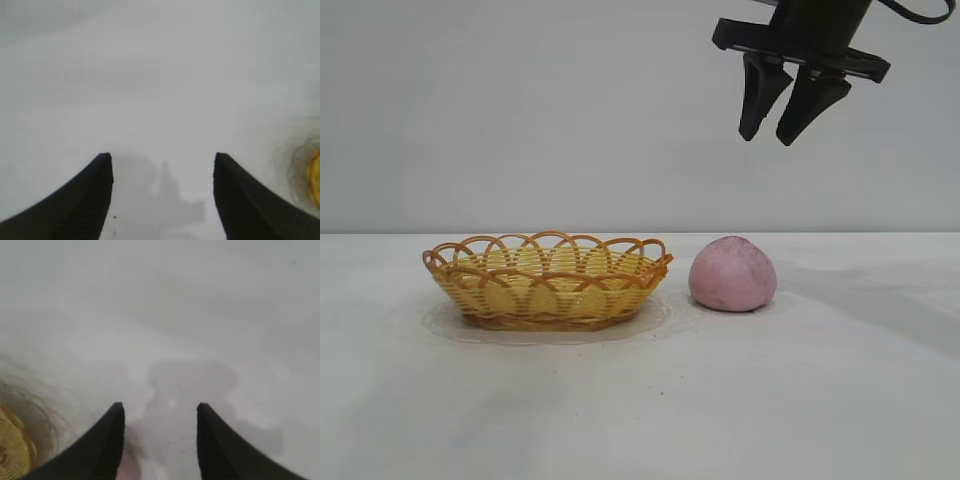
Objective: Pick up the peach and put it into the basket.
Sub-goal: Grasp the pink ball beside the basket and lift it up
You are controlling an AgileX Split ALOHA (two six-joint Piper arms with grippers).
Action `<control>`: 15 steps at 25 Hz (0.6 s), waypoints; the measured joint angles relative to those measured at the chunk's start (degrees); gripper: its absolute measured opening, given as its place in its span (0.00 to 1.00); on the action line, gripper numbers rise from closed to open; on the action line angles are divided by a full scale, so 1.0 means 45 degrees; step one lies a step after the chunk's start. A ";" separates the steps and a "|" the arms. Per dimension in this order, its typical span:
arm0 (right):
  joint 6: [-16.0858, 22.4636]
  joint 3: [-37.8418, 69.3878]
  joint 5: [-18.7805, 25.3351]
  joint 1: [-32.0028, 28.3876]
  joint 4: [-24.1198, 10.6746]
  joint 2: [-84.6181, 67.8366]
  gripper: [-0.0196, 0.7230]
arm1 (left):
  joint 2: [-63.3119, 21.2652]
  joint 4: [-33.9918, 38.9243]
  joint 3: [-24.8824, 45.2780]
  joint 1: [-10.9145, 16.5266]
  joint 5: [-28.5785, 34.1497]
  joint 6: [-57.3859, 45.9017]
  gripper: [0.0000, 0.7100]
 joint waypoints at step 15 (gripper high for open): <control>-0.0648 0.0000 0.0009 0.0000 0.0881 0.0000 0.47 | -0.8863 -0.0198 0.6246 0.0000 0.4657 0.0000 0.55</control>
